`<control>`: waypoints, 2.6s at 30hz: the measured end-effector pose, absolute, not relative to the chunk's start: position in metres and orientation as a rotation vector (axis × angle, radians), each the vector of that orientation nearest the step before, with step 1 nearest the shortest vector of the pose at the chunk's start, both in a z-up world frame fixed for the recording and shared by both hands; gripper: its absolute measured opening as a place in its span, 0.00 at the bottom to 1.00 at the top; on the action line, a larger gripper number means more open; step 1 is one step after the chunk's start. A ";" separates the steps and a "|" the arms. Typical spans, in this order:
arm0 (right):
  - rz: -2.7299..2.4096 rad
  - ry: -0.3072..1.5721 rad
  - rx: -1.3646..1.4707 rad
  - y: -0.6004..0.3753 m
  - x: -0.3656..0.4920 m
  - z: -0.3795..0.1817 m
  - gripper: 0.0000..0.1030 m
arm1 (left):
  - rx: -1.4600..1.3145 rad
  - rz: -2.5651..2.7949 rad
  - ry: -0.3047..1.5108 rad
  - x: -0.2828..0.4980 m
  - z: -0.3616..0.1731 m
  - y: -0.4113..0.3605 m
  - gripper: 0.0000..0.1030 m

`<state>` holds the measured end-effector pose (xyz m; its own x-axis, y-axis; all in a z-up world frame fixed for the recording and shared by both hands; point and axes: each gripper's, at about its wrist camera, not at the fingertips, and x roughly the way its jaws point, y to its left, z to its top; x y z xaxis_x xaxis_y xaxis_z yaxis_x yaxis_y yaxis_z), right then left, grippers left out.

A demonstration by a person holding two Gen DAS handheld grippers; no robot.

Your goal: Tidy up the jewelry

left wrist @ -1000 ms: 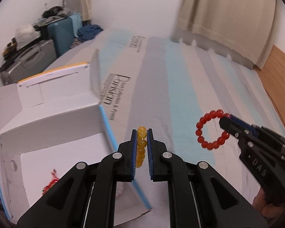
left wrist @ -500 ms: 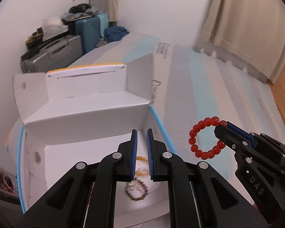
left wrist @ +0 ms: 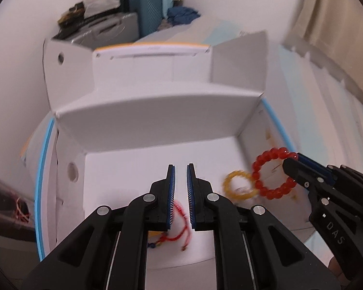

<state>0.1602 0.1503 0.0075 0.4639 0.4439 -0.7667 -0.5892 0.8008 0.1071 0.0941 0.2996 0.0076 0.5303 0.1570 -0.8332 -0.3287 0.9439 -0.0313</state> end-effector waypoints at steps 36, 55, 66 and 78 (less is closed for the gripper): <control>0.536 0.814 -0.217 0.129 0.089 0.028 0.89 | -0.152 0.474 0.886 0.003 0.043 0.307 0.87; 0.459 0.781 -0.213 0.108 0.020 0.044 0.93 | -0.177 0.493 0.890 -0.077 0.037 0.298 0.94; 0.454 0.766 -0.230 0.108 -0.006 0.049 0.93 | -0.170 0.510 0.876 -0.096 0.042 0.296 0.94; 0.439 0.773 -0.229 0.108 -0.004 0.047 0.93 | -0.164 0.504 0.873 -0.095 0.044 0.292 0.94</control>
